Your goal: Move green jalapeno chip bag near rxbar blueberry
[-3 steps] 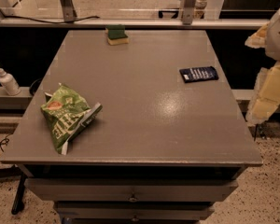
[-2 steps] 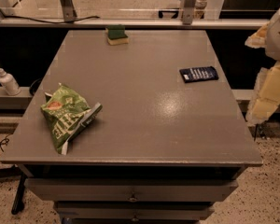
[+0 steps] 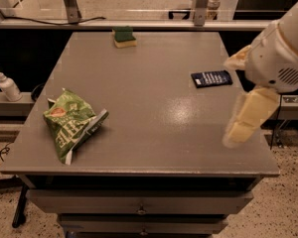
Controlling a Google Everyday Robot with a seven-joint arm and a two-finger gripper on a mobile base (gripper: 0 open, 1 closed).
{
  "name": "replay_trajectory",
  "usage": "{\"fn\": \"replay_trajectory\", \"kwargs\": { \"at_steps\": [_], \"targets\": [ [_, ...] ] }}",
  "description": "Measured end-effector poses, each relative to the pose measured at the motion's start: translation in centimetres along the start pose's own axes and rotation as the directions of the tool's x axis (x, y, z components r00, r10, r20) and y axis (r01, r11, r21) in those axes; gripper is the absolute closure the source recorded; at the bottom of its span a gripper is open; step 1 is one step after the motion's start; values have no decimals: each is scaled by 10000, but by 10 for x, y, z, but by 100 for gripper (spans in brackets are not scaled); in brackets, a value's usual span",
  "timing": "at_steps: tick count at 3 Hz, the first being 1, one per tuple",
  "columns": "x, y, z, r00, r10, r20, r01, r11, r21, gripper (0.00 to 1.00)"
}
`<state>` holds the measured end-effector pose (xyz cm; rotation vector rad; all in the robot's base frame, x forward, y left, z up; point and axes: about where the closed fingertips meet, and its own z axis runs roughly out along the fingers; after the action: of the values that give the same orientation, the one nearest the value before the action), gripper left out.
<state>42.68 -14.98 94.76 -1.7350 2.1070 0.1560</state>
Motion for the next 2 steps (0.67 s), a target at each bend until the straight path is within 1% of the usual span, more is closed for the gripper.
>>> {"fn": "replay_trajectory", "kwargs": {
  "at_steps": [1, 2],
  "targets": [
    [-52, 28, 31, 9892, 27, 1465, 74, 9976, -683, 0],
    [-118, 55, 61, 9499, 332, 3107, 109, 9902, -1390, 0]
  ]
}}
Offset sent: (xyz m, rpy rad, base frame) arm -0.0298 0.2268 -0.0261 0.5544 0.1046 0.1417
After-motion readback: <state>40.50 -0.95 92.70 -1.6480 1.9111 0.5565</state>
